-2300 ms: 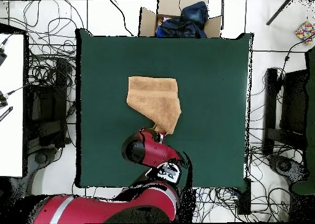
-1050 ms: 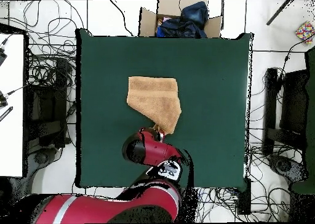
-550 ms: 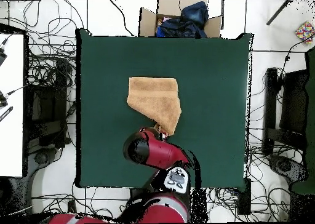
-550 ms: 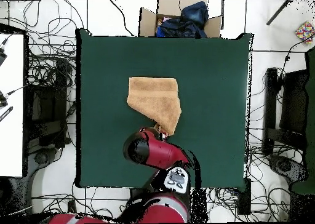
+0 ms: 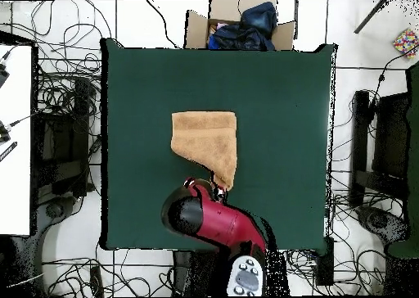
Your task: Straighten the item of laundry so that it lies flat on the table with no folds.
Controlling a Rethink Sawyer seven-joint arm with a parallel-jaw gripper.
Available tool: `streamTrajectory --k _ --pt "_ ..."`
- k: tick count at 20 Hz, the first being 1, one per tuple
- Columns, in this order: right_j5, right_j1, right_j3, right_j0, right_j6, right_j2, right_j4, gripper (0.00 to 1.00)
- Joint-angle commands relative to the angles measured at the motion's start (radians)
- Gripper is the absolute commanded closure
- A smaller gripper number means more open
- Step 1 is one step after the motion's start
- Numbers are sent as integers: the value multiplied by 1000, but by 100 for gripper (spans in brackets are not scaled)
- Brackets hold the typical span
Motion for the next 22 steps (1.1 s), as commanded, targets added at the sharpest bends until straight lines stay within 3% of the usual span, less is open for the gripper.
streamTrajectory --k 1,6,22 --pt "122 -101 127 -32 114 73 -47 100" --pt "215 -166 121 -6 112 31 -48 100" --pt "679 -370 -26 137 183 -122 -136 100"
